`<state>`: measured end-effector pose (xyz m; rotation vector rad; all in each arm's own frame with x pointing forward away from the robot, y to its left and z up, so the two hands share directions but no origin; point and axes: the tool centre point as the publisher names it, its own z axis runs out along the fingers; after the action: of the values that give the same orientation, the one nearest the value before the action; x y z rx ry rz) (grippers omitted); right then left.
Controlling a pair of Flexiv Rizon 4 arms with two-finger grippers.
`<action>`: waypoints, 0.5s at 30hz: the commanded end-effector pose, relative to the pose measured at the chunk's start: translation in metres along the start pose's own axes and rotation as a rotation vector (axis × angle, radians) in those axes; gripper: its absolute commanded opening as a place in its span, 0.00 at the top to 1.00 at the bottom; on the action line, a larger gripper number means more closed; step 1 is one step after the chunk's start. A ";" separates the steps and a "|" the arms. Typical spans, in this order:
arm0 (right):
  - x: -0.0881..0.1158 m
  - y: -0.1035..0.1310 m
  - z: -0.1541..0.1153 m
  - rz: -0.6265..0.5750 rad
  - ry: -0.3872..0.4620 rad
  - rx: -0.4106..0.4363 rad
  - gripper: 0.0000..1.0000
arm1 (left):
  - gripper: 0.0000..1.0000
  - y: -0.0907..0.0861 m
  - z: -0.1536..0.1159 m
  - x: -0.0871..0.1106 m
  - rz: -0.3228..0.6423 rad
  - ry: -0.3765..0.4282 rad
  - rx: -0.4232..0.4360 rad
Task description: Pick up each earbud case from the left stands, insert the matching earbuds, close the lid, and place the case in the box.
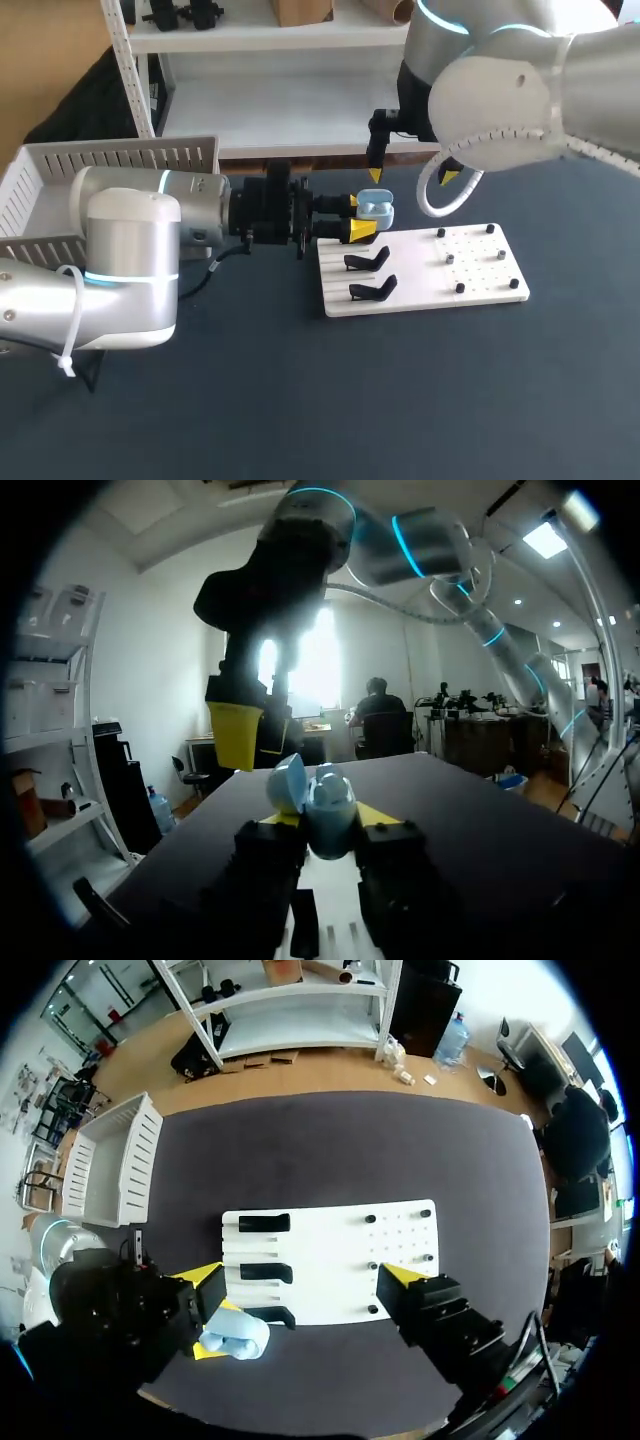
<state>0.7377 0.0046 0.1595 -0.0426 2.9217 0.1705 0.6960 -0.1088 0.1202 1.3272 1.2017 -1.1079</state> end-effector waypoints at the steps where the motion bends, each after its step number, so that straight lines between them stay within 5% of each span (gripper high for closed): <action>1: 0.009 -0.002 -0.005 -0.013 0.025 0.001 0.00 | 1.00 -0.001 0.000 0.001 0.002 -0.002 -0.005; 9: 0.027 -0.006 -0.012 -0.034 0.065 0.009 0.00 | 1.00 -0.001 0.000 0.001 0.002 -0.002 -0.005; 15: 0.024 -0.010 -0.027 -0.032 0.007 -0.031 0.00 | 1.00 -0.001 0.000 0.001 0.002 -0.002 -0.005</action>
<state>0.7189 0.0003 0.1735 -0.0968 2.9582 0.1834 0.6960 -0.1088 0.1202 1.3271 1.2017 -1.1078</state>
